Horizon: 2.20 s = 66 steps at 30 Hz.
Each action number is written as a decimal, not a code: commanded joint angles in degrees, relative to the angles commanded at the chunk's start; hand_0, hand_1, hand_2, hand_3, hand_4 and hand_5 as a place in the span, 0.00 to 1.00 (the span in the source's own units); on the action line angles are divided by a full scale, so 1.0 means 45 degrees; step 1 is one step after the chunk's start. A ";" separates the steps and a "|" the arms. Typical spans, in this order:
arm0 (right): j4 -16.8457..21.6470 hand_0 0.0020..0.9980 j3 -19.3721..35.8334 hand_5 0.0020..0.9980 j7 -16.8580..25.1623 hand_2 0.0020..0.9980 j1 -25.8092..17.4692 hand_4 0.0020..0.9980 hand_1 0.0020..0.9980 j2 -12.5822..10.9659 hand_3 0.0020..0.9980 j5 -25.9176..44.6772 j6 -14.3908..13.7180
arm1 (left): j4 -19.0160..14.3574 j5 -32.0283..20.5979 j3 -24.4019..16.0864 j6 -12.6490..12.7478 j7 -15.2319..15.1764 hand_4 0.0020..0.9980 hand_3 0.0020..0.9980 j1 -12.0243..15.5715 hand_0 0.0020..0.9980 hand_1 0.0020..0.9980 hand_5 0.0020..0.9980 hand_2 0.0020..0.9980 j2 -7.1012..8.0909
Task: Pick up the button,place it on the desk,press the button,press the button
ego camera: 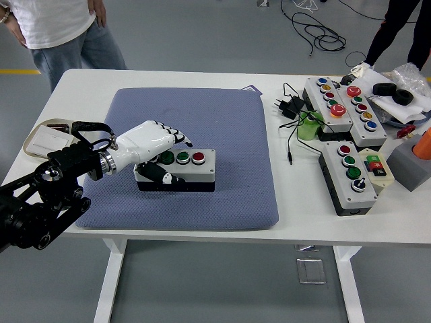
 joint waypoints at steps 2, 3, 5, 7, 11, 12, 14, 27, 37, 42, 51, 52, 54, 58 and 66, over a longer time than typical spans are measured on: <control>0.0000 0.63 -0.0028 0.26 0.0003 0.63 -0.0002 0.31 0.55 -0.0003 0.57 0.0014 0.0007 | -0.0135 -0.0156 -0.0081 -0.0140 0.0081 1.00 0.89 0.0050 0.87 0.83 0.74 0.93 0.0022; 0.0000 0.63 -0.0031 0.26 0.0002 0.63 -0.0002 0.31 0.55 -0.0004 0.57 0.0015 0.0008 | -0.0158 -0.0186 -0.0098 -0.0168 0.0094 1.00 0.89 0.0059 0.87 0.83 0.74 0.93 0.0024; 0.0000 0.63 -0.0050 0.26 -0.0003 0.63 -0.0007 0.31 0.55 0.0000 0.57 0.0033 0.0006 | -0.0292 -0.0515 -0.0252 -0.0270 0.0130 1.00 0.92 0.0166 0.92 0.88 0.76 0.96 0.0045; 0.0000 0.63 -0.0071 0.26 -0.0002 0.63 -0.0014 0.31 0.55 0.0001 0.57 0.0054 0.0005 | -0.0554 -0.0802 -0.0495 -0.0299 0.0128 1.00 0.92 0.0330 0.92 0.88 0.76 0.96 0.0112; 0.0000 0.63 -0.0101 0.26 0.0010 0.62 -0.0029 0.31 0.55 -0.0009 0.57 0.0107 -0.0014 | -0.1787 -0.2198 -0.1318 0.0359 -0.0121 1.00 0.92 0.1049 0.93 0.91 0.77 0.98 0.0439; 0.0000 0.63 -0.0117 0.26 0.0014 0.62 -0.0033 0.31 0.55 -0.0013 0.57 0.0128 -0.0016 | -0.2127 -0.2641 -0.1448 0.0650 -0.0191 1.00 0.92 0.1182 0.93 0.91 0.77 0.98 0.0505; 0.0000 0.63 -0.0245 0.26 0.0050 0.62 -0.0077 0.31 0.55 -0.0036 0.57 0.0384 -0.0062 | -0.2816 -0.3327 -0.1794 0.1278 -0.0253 1.00 0.92 0.1453 0.93 0.91 0.77 0.98 0.0690; 0.0000 0.63 -0.0234 0.26 0.0065 0.63 -0.0180 0.31 0.55 -0.0051 0.57 0.0430 -0.0059 | -0.6994 -0.1768 -0.2902 0.2084 0.2124 0.84 0.73 0.1509 0.17 0.13 0.91 0.17 0.1301; 0.0000 0.63 -0.0319 0.26 0.0054 0.62 -0.0144 0.31 0.55 -0.0038 0.57 0.0541 -0.0073 | -0.7401 -0.0732 -0.2445 -0.2307 0.3737 0.84 0.71 0.1457 0.06 0.02 1.00 0.09 0.1347; 0.0000 0.63 -0.0328 0.26 0.0057 0.62 -0.0146 0.31 0.55 -0.0038 0.57 0.0554 -0.0074 | -0.7113 -0.0497 -0.2203 -0.3828 0.4215 0.80 0.71 0.1518 0.04 0.00 1.00 0.07 0.1391; 0.0000 0.63 -0.0309 0.26 0.0063 0.62 -0.0138 0.31 0.55 -0.0036 0.57 0.0537 -0.0079 | -0.6855 -0.0647 -0.1831 -0.4729 0.4431 0.80 0.71 0.1617 0.04 0.00 1.00 0.06 0.1440; 0.0000 0.63 -0.0312 0.26 0.0061 0.62 -0.0129 0.31 0.55 -0.0035 0.57 0.0523 -0.0073 | -0.6789 -0.0652 -0.1781 -0.4746 0.4430 0.80 0.71 0.1615 0.03 0.00 1.00 0.06 0.1436; 0.0000 0.63 -0.0311 0.26 0.0059 0.62 -0.0117 0.31 0.55 -0.0034 0.57 0.0501 -0.0067 | -0.6708 -0.0663 -0.1727 -0.4745 0.4427 0.80 0.71 0.1615 0.03 0.00 1.00 0.06 0.1428; 0.0000 0.63 -0.0311 0.26 0.0059 0.62 -0.0105 0.31 0.55 -0.0029 0.57 0.0510 -0.0076 | -0.6458 -0.0643 -0.1614 -0.4700 0.4418 0.79 0.71 0.1567 0.03 0.00 1.00 0.06 0.1384; 0.0000 0.63 -0.0361 0.26 0.0058 0.62 -0.0074 0.31 0.55 -0.0047 0.57 0.0455 -0.0023 | -0.6090 -0.0555 -0.1457 -0.4982 0.4542 0.79 0.71 0.1420 0.03 0.00 1.00 0.06 0.1461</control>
